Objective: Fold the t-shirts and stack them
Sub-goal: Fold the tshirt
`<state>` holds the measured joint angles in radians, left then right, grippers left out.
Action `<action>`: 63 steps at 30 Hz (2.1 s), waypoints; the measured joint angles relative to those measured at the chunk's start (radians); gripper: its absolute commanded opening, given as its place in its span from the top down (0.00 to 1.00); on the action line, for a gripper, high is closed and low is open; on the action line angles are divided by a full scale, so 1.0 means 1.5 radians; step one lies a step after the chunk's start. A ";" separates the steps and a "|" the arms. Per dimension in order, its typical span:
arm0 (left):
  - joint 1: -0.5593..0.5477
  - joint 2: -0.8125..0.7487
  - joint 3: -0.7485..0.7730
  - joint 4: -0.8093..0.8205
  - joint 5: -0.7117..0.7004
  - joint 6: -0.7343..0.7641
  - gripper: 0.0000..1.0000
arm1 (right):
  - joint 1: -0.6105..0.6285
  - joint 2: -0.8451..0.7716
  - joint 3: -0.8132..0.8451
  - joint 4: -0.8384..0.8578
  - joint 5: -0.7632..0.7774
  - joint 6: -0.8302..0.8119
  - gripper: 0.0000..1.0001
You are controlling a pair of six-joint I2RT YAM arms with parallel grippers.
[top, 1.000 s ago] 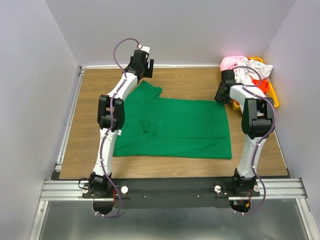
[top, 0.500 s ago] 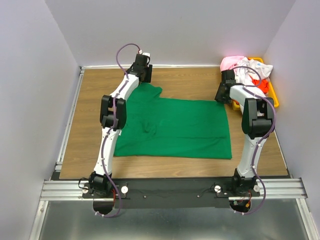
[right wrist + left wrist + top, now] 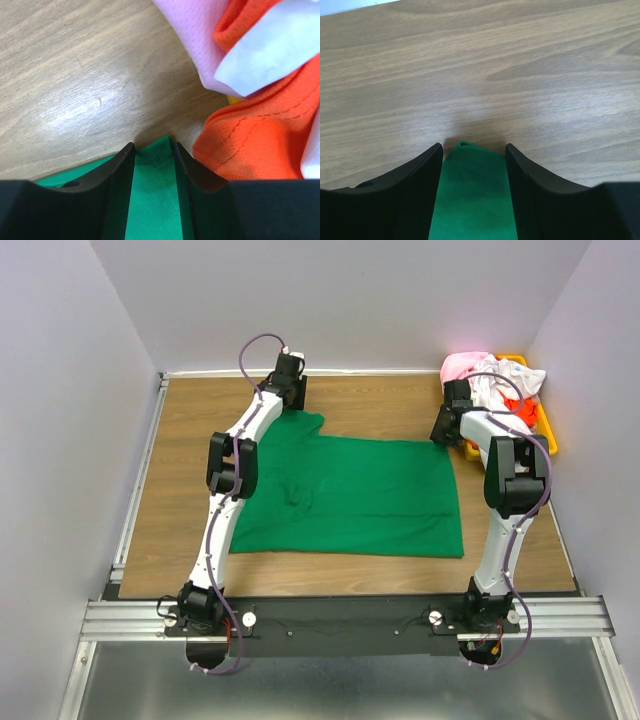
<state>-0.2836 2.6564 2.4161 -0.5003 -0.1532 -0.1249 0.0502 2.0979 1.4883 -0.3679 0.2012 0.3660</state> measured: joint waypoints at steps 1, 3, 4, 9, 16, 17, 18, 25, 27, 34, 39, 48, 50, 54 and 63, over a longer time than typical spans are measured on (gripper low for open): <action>0.000 0.002 0.000 0.000 0.000 -0.002 0.47 | 0.000 0.000 -0.001 0.002 -0.001 0.000 0.57; 0.000 0.003 0.004 -0.002 0.000 -0.003 0.52 | 0.000 0.000 -0.001 0.004 -0.003 0.000 0.59; 0.000 0.004 0.004 -0.002 0.000 -0.004 0.58 | 0.000 0.000 -0.001 0.005 -0.003 0.000 0.59; 0.000 0.006 0.005 0.001 -0.004 -0.008 0.81 | 0.000 -0.002 -0.005 0.009 -0.004 0.000 0.60; 0.000 0.007 0.005 0.003 -0.009 -0.011 1.00 | -0.002 -0.008 -0.016 0.018 -0.009 0.000 0.65; 0.000 0.007 0.005 0.003 -0.010 -0.011 1.00 | -0.003 -0.009 -0.017 0.018 -0.009 0.000 0.66; 0.000 0.007 0.005 0.003 -0.012 -0.012 1.00 | -0.003 -0.009 -0.017 0.018 -0.009 0.000 0.67; -0.001 -0.014 -0.046 0.044 -0.030 -0.012 1.00 | -0.003 -0.012 -0.021 0.018 -0.007 0.000 0.66; -0.001 -0.023 -0.061 0.050 -0.036 -0.012 1.00 | -0.003 -0.012 -0.021 0.018 -0.005 0.000 0.71; 0.000 -0.038 -0.085 0.053 -0.053 -0.012 1.00 | -0.003 -0.012 -0.021 0.017 -0.005 -0.001 1.00; 0.007 -0.061 -0.117 0.067 -0.060 -0.013 1.00 | -0.003 -0.012 -0.018 0.014 -0.008 -0.001 0.99; 0.024 -0.085 -0.121 0.133 -0.025 0.001 1.00 | -0.003 0.020 0.076 -0.023 -0.039 -0.001 1.00; 0.028 -0.086 -0.112 0.146 -0.012 0.006 1.00 | -0.003 0.036 0.115 -0.027 -0.044 -0.001 1.00; 0.042 -0.092 -0.107 0.178 0.018 0.010 1.00 | -0.003 0.062 0.178 -0.034 -0.051 -0.008 1.00; 0.060 -0.262 -0.303 0.290 0.091 0.013 1.00 | -0.003 0.064 0.199 -0.035 -0.068 -0.024 1.00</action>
<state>-0.1932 2.2631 1.9621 -0.0650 -0.0170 -0.1055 0.0463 2.1933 1.7870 -0.4210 0.0998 0.3298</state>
